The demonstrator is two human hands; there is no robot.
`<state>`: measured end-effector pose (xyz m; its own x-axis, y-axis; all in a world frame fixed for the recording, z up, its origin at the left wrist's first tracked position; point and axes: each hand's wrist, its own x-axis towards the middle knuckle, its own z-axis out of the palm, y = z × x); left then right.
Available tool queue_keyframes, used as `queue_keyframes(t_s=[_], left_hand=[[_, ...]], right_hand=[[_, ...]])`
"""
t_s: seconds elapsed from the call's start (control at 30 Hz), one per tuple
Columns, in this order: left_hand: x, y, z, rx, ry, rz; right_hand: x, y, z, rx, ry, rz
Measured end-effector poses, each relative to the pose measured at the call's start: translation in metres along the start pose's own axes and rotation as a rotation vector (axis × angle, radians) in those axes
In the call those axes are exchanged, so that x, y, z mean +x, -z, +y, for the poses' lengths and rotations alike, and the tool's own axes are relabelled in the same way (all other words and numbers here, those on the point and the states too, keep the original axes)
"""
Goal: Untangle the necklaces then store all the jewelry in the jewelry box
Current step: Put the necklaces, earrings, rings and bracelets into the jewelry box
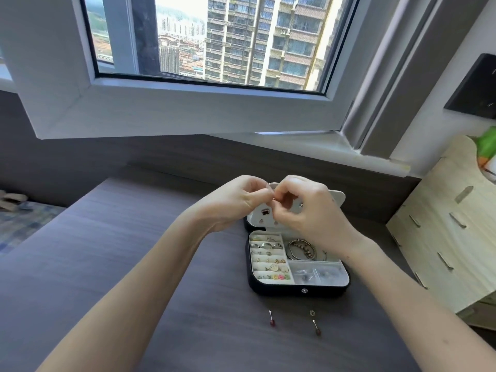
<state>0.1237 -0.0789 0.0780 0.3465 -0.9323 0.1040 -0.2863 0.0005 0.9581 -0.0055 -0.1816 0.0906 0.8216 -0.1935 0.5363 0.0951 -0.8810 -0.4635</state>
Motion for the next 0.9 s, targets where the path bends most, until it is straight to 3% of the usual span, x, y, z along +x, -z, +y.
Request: queue_keyframes(t_s=[0.3, 0.47, 0.53, 0.6, 0.73, 0.9], left_hand=[[0.001, -0.001, 0.001, 0.003, 0.012, 0.026], [0.004, -0.003, -0.001, 0.02, 0.0, 0.08], [0.005, -0.005, -0.001, 0.034, -0.012, 0.106], [0.006, -0.007, -0.001, 0.089, -0.023, 0.137], [0.008, -0.004, -0.006, 0.12, -0.015, 0.226], [0.009, -0.002, -0.006, 0.094, -0.017, 0.16]], right_hand=[[-0.006, -0.004, 0.001, 0.463, -0.374, 0.022], [-0.007, -0.028, -0.003, 1.077, -0.611, 0.202], [-0.005, -0.034, -0.007, 1.174, -0.662, 0.281], [-0.008, -0.037, -0.011, 1.002, -0.626, 0.325], [-0.019, -0.029, -0.009, 0.206, -0.246, 0.387], [-0.022, -0.017, 0.008, 0.041, -0.142, 0.388]])
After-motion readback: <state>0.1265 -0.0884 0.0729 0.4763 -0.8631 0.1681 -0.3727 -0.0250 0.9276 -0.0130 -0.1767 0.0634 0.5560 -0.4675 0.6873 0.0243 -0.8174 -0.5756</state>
